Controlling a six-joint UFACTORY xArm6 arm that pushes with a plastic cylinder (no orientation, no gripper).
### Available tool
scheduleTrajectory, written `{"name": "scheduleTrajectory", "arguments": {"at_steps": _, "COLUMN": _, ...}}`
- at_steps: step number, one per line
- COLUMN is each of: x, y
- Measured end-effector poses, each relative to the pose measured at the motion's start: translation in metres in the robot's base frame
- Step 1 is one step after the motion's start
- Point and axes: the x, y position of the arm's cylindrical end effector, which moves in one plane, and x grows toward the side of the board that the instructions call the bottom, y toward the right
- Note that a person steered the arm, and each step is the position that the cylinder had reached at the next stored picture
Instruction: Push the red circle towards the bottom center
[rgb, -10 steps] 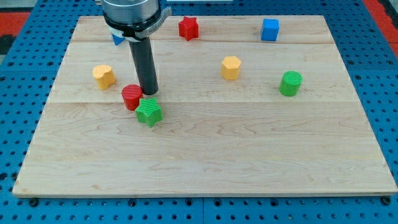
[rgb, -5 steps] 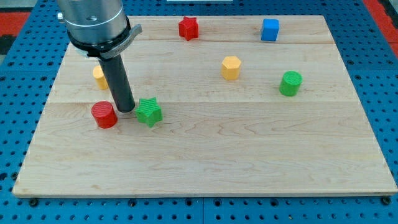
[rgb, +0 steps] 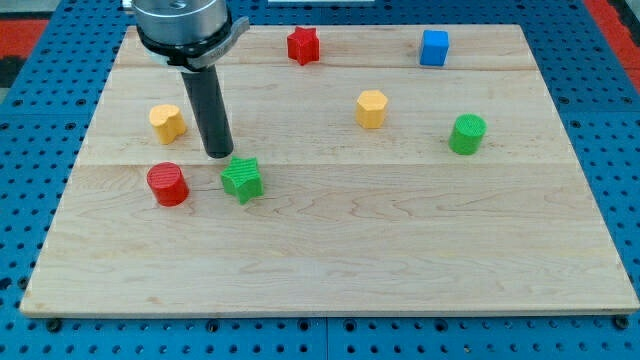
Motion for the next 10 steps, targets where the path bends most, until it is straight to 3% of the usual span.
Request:
{"name": "scheduleTrajectory", "arguments": {"at_steps": 2, "x": -0.004, "y": -0.05}}
{"name": "scheduleTrajectory", "arguments": {"at_steps": 5, "x": 0.046, "y": -0.081}}
{"name": "scheduleTrajectory", "arguments": {"at_steps": 7, "x": 0.062, "y": 0.053}}
{"name": "scheduleTrajectory", "arguments": {"at_steps": 10, "x": 0.06, "y": 0.066}}
